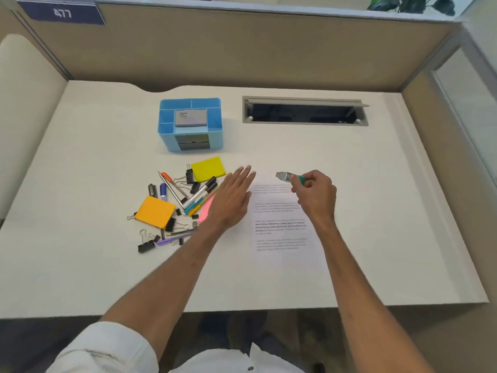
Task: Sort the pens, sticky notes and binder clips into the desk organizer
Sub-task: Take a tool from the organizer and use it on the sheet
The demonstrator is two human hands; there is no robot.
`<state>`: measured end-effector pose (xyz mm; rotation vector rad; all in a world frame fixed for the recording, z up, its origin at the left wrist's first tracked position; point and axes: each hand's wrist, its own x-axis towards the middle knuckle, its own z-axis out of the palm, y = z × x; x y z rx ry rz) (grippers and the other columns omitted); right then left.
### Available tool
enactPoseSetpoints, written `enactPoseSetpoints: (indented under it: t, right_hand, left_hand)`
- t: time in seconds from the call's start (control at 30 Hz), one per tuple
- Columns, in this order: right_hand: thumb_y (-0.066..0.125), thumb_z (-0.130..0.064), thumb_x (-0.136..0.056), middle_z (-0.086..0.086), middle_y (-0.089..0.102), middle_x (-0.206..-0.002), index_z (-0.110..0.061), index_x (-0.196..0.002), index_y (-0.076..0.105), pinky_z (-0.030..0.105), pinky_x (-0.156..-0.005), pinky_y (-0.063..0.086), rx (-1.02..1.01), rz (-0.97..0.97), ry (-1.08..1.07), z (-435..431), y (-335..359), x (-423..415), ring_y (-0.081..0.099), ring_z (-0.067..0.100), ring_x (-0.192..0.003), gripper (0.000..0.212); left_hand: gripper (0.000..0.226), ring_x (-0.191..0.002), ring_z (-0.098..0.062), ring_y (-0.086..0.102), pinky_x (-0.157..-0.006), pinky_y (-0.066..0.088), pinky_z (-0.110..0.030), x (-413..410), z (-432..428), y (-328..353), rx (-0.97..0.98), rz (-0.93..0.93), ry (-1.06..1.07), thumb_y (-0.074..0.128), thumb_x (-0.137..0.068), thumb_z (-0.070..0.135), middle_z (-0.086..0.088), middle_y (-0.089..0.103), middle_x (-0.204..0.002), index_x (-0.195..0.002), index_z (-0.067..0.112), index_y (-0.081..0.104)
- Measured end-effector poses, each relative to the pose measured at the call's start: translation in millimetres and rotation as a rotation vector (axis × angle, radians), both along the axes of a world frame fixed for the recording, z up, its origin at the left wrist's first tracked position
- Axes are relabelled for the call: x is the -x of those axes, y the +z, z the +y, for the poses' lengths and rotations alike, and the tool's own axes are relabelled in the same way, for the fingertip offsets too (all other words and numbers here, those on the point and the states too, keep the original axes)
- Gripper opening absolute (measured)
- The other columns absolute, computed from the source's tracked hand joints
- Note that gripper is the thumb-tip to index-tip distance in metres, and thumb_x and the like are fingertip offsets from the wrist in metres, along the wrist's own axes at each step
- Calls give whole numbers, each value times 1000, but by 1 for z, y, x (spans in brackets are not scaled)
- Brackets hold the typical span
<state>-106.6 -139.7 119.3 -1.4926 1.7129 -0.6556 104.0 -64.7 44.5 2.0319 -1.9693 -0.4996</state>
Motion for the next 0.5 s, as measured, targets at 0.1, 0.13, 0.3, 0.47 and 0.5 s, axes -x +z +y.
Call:
enactPoseSetpoints:
  t: [0.1,0.13,0.3,0.47,0.5]
  right_hand:
    - [73,-40,-90,3,76,-73,-17,-86,66,53,-71,63,-10,17,0,21,-8,41,73,32,-75,24]
    - [72,-39,-89,3,76,-73,-18,-86,66,53,-70,63,-15,28,1,27,-10,53,73,32,-75,23]
    - [74,-43,-85,-1,74,-71,-19,-84,68,46,-68,62,-38,95,19,58,-23,94,72,29,-73,25]
    - [81,-55,-84,-5,69,-70,-20,-83,68,30,-53,47,-31,198,52,85,-41,114,66,17,-66,37]
    - [82,-57,-83,-6,68,-70,-20,-83,68,28,-51,42,-38,220,59,90,-45,115,64,15,-64,39]
  left_hand:
    - [60,-170,-22,10,-139,12,-39,39,19,-9,-63,36,-54,41,-115,19,-2,9,-183,-172,13,23]
    - [60,-170,-23,11,-139,12,-38,49,26,-12,-83,41,-67,42,-115,19,-2,9,-183,-172,13,22]
    - [63,-171,-23,6,-139,9,-38,81,50,-23,-164,26,-111,39,-117,22,-4,1,-183,-173,13,11]
    - [64,-171,-24,1,-139,8,-37,93,57,-26,-186,-18,-122,34,-118,27,-5,-4,-183,-174,13,5]
    - [65,-171,-24,0,-139,7,-38,93,57,-27,-200,-33,-120,33,-119,28,-6,-5,-183,-174,13,4]
